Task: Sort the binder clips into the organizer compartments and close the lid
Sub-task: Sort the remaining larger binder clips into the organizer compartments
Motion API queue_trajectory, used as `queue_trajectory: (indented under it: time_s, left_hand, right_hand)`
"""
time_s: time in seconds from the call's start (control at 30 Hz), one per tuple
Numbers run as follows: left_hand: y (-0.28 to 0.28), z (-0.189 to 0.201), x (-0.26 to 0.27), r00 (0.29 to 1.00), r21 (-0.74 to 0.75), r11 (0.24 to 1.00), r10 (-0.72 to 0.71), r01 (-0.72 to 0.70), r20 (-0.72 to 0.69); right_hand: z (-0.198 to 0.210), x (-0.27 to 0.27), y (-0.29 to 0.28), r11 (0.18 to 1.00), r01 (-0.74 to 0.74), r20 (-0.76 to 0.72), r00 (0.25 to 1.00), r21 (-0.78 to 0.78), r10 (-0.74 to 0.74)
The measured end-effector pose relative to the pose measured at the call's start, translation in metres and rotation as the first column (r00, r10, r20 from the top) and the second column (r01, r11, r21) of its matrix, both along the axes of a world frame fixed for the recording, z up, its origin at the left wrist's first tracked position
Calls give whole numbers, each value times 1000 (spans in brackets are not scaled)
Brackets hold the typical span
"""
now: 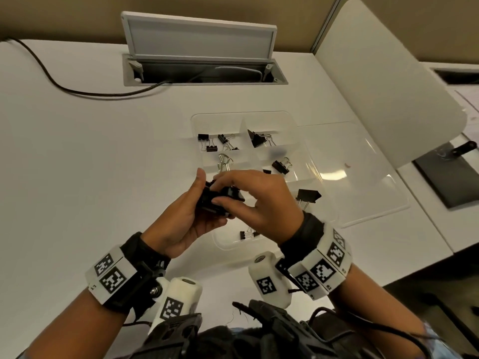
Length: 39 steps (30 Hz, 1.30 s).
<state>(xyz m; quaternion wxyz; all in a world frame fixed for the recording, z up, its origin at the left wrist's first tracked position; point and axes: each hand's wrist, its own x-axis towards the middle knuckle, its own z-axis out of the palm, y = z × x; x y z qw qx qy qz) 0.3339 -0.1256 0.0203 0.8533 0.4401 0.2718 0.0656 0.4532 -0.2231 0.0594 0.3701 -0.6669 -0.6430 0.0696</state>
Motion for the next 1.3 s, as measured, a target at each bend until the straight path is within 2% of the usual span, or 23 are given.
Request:
queue_trajectory:
  time_s: [0.07, 0.17, 0.33, 0.47, 0.57, 0.7, 0.83, 0.93, 1.1, 1.17, 1.23, 1.3]
  left_hand:
    - [-1, -1, -1, 1000, -32, 999, 7, -7, -6]
    - [-1, -2, -3, 1000, 9, 1000, 4, -4, 5]
    - [-1, 1, -4, 999, -24, 999, 32, -32, 29]
    - [-1, -1, -6, 998, -86, 996, 27, -22, 62]
    - [0, -2, -7, 995, -114, 993, 21, -10, 99]
    - [1, -4, -6, 992, -162, 987, 38, -18, 122]
    - [1, -4, -6, 986, -195, 979, 85, -56, 144]
    - [2, -5, -7, 980, -247, 965, 124, -82, 157]
    - [3, -4, -7, 982, -264, 962, 110, -66, 155]
    - [5, -5, -7, 984, -258, 964, 104, -64, 144]
    - [7, -7, -7, 986, -252, 966, 101, -65, 134]
    - [8, -9, -7, 987, -246, 967, 99, -65, 129]
  right_hand:
    - [-5, -2, 0, 999, 31, -103, 994, 18, -29]
    - [-8, -8, -1, 998, 52, -208, 977, 20, -47]
    - [-15, -9, -1, 1000, 20, -130, 991, 21, -17]
    - [-19, -8, -1, 998, -8, -143, 990, 64, 17]
    - [-22, -8, -1, 994, -11, -93, 995, 108, 21]
    - [-20, -9, -3, 993, 13, -182, 983, 119, 9]
    - [-20, -9, -2, 989, -13, -168, 985, 145, 38]
    - [-22, -6, -5, 991, -45, -241, 968, 126, 75]
    - [-17, 7, -9, 993, -80, -354, 929, 84, 104]
    - [-11, 31, -14, 998, 24, -419, 908, 53, 1]
    - [-7, 63, -21, 979, 185, -408, 890, -82, -202]
    - [-7, 94, -30, 885, 327, -182, 898, -331, -400]
